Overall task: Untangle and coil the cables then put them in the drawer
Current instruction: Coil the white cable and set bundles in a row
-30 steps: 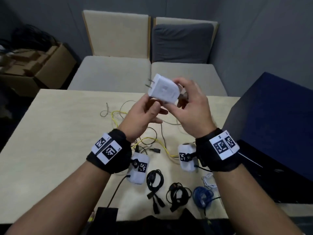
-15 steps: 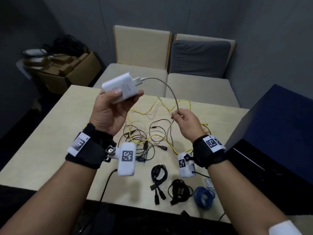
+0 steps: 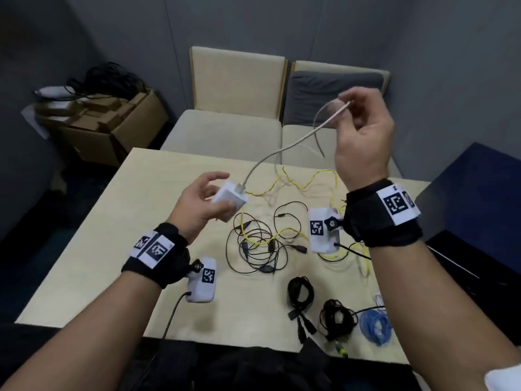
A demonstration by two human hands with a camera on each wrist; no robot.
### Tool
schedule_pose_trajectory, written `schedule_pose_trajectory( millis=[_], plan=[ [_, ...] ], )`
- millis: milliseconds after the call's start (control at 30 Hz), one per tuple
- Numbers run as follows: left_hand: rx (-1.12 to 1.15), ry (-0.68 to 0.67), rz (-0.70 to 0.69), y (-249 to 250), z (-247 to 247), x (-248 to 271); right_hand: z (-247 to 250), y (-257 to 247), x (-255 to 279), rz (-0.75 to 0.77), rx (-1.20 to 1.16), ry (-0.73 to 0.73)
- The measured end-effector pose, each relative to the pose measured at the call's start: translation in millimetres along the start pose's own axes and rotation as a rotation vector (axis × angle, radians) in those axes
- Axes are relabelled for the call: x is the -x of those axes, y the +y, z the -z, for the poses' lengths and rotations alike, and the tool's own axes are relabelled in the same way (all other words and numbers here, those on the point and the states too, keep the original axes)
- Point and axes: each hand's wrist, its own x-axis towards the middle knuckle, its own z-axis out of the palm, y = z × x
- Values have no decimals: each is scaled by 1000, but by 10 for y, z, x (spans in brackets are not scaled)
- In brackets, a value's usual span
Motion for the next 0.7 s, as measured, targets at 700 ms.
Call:
schedule_pose_trajectory(
  millis=[700],
  plan=[
    [108,-398,-50,182,-258,-130,-242,-71,-147,-175,382,-322]
  ],
)
